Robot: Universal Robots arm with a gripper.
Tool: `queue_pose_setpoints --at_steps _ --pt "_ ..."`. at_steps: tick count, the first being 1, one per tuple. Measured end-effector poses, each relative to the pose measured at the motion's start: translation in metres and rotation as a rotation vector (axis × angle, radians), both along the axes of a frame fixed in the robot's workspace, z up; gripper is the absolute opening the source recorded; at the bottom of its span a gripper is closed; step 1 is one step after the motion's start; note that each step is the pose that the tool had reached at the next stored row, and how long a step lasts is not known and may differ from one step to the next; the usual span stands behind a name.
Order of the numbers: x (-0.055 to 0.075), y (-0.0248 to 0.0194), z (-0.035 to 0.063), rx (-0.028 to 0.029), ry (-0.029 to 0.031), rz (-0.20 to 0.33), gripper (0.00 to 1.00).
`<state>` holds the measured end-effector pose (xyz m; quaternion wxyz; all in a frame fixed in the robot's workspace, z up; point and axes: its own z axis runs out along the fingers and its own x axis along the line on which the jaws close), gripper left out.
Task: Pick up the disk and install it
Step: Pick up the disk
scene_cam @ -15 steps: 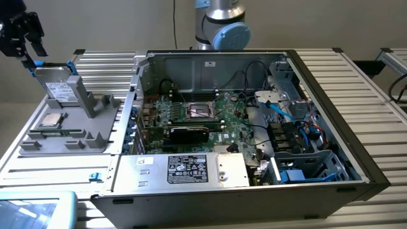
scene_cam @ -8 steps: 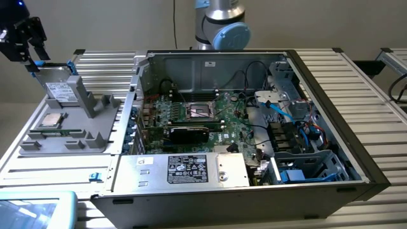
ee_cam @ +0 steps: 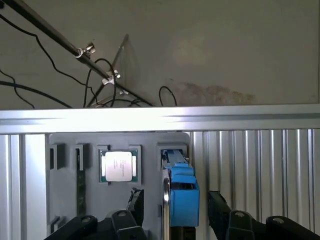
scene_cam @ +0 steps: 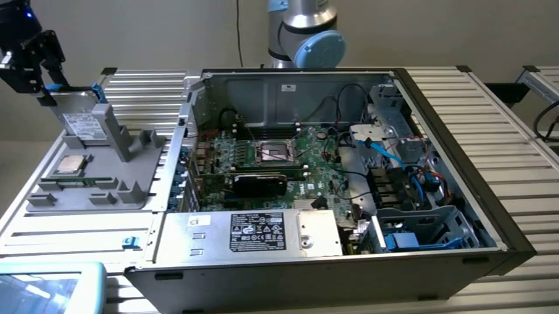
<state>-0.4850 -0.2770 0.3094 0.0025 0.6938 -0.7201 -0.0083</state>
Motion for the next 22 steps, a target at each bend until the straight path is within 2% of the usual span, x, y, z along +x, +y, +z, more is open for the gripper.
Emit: queue_pose_setpoints --at_steps 9,15,20,22 --pt "0.003 -0.0002 -0.0159 0.0004 0.0006 -0.001 0.63" --pt "0.003 -0.0002 -0.0179 0.0015 0.0012 -0.001 0.63" --pt "0.003 0.0004 -0.0246 0.0016 0.0117 -0.001 0.63" --pt "0.003 0.0026 -0.0264 0.0017 0.0134 -0.001 0.63"
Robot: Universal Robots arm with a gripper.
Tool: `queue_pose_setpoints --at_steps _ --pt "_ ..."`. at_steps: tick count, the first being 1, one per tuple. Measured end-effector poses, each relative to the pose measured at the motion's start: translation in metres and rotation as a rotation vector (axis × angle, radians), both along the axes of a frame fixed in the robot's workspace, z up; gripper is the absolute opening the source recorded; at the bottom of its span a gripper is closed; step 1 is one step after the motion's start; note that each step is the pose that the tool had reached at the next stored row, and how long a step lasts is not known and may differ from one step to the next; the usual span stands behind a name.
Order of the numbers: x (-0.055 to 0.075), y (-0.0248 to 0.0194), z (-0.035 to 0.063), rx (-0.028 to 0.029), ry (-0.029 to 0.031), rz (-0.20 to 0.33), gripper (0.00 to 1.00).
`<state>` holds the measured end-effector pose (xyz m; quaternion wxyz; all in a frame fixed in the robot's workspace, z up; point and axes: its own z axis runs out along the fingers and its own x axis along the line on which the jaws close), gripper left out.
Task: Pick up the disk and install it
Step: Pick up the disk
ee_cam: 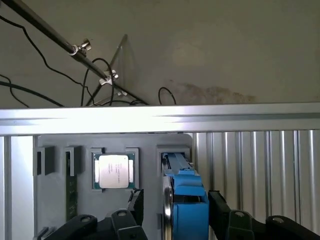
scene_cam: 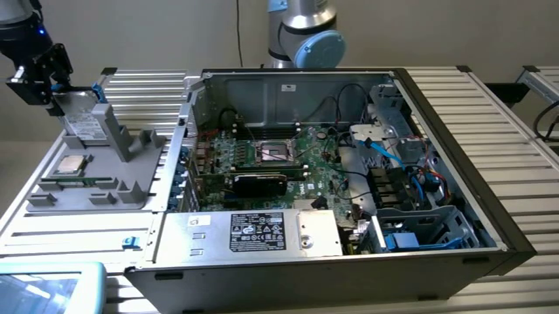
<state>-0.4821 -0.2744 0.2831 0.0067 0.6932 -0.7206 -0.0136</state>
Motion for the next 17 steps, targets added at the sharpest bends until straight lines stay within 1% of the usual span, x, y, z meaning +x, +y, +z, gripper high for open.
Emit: queue_pose_setpoints --at_steps 2,3,11,14,15,17 --pt "0.0 0.0036 -0.0018 0.0002 0.0001 0.0 0.63" --pt "0.0 0.0046 -0.0025 0.0002 0.0 0.0 0.63" --pt "-0.0002 0.0048 -0.0064 0.0 0.0007 0.0 0.63" --pt "-0.0004 0.0048 -0.0064 0.001 0.0009 0.0 0.63" --pt "-0.0006 0.0048 -0.0065 0.0014 0.0002 0.0 0.63" --pt "-0.0009 0.0047 -0.0065 0.0023 -0.0037 0.0 0.63"
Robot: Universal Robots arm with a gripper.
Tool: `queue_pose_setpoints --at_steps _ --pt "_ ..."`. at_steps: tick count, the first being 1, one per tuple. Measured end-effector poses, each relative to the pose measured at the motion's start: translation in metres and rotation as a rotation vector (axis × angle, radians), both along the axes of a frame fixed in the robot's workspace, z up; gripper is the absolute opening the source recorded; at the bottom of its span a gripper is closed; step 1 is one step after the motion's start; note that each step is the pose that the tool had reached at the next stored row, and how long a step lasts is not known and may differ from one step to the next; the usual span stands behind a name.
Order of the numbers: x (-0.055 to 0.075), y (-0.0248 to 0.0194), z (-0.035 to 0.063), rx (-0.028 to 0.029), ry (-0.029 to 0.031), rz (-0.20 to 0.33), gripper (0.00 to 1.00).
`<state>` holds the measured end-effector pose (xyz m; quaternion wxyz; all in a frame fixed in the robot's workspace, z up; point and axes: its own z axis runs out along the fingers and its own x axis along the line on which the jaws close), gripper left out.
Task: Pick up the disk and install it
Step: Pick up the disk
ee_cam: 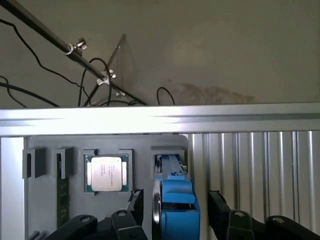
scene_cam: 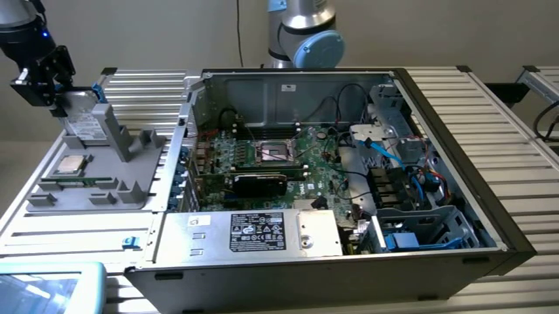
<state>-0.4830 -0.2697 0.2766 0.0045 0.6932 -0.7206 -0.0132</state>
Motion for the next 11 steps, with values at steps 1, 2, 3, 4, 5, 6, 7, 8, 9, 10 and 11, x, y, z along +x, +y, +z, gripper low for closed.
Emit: queue_pose_setpoints --at_steps 1,2,3,4,5,6,7,8,9,10,11 --pt "-0.0001 0.0 0.0 0.0002 -0.0009 0.0 0.63" --pt "-0.0001 0.0 0.0 0.0002 -0.001 0.0 0.63" --pt "-0.0002 0.0 0.0 0.0003 -0.0011 0.0 0.63" --pt "-0.0003 -0.0001 0.0 0.0017 -0.0011 0.0 0.63" --pt "-0.0004 -0.0005 -0.0001 0.0043 -0.0012 0.0 0.63" --pt "-0.0006 -0.0008 -0.0001 0.0083 -0.0015 0.0 0.63" --pt "-0.0007 -0.0011 0.0 0.0127 -0.0018 0.0 0.63" --pt "-0.0008 -0.0013 -0.0001 0.016 -0.0018 -0.001 0.63" --pt "-0.0008 -0.0012 -0.0001 0.0164 -0.0018 -0.003 0.63" --pt "-0.0008 -0.0012 -0.0003 0.0165 -0.0019 -0.005 0.63" --pt "-0.0008 -0.0012 -0.0006 0.0166 -0.002 -0.008 0.63"
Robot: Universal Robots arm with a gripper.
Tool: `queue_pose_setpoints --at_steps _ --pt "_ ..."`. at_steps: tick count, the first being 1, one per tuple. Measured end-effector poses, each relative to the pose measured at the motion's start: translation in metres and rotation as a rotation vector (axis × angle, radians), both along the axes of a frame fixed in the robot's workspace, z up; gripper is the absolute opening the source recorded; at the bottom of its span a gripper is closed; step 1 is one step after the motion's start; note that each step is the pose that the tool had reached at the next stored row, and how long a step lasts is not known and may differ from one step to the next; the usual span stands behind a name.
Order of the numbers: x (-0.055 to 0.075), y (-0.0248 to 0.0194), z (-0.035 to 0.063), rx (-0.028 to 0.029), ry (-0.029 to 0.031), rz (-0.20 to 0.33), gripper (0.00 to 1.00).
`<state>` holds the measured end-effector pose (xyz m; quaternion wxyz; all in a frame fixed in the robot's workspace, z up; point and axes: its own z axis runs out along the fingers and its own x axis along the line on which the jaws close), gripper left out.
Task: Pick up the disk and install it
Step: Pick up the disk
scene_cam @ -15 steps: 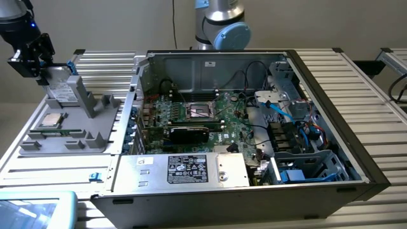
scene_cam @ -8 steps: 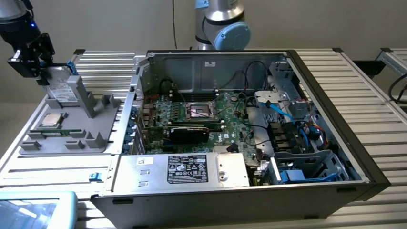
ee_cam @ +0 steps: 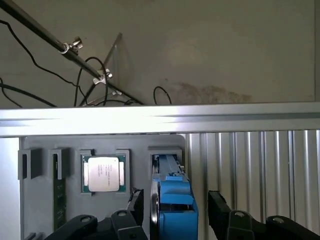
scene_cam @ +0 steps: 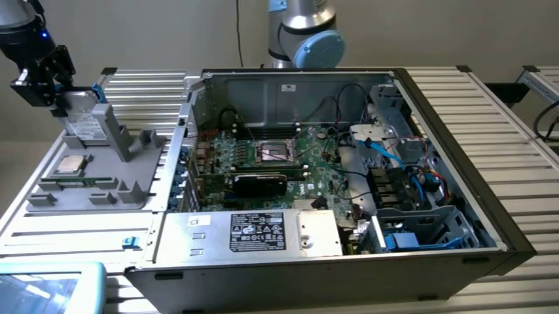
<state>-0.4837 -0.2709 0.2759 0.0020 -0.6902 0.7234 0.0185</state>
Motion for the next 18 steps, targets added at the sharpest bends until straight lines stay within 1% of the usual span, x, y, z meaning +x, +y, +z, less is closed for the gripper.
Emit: queue_pose_setpoints --at_steps 6,16,17,18 --pt "0.0 -0.0001 -0.0005 0.0 -0.0012 -0.018 0.63" --pt "0.0 0.0 -0.0008 0.0 -0.0013 -0.021 0.63" --pt "0.0 0.0 -0.0008 0.0 -0.0013 -0.021 0.61" --pt "0.0 0.0 -0.0008 0.0 -0.0013 -0.021 0.54"
